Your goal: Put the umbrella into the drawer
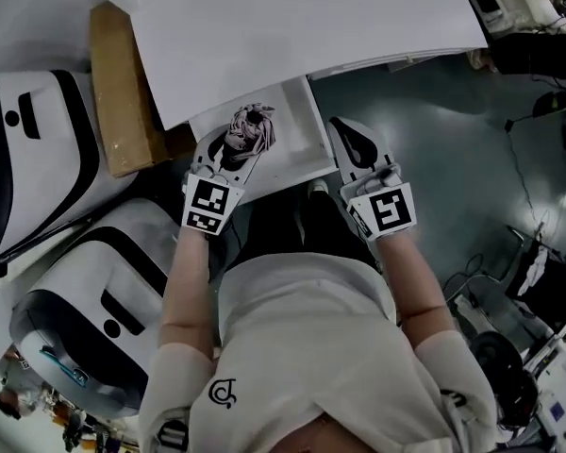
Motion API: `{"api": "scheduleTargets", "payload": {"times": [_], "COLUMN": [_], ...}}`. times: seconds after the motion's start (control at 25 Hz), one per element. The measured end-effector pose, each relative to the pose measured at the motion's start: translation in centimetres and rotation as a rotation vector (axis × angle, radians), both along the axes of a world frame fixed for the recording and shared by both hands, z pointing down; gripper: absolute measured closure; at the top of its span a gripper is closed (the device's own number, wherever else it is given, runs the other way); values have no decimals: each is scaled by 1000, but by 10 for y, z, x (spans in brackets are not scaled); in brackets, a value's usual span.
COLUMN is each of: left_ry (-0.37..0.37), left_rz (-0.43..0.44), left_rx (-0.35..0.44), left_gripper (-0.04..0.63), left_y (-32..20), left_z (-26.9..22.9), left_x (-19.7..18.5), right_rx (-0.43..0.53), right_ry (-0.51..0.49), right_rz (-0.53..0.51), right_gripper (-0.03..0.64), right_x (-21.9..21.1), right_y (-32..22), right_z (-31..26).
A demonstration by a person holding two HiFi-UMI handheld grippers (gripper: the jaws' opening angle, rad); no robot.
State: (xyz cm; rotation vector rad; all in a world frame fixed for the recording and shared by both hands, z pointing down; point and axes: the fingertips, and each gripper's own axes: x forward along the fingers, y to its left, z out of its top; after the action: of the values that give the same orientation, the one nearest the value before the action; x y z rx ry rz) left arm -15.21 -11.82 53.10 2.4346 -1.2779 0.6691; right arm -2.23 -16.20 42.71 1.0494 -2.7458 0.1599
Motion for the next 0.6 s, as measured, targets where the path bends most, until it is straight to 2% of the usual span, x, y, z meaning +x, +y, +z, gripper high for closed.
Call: {"api": "scheduleTargets", "payload": {"times": [0.36, 0.6], "left_ry": [-56, -60], "left_rz": [148, 179], "left_rx": [-237, -362], "left_gripper": [353, 353], "left_y": [-4, -10], "left_z": [122, 184], "left_x": [30, 43], "right_rx": [-79, -127], "right_ry": [66, 84], "right_rz": [36, 76], "right_gripper": [611, 611], "right_x": [5, 20], "right_y": [-13, -19], "right_z": [55, 83]}}
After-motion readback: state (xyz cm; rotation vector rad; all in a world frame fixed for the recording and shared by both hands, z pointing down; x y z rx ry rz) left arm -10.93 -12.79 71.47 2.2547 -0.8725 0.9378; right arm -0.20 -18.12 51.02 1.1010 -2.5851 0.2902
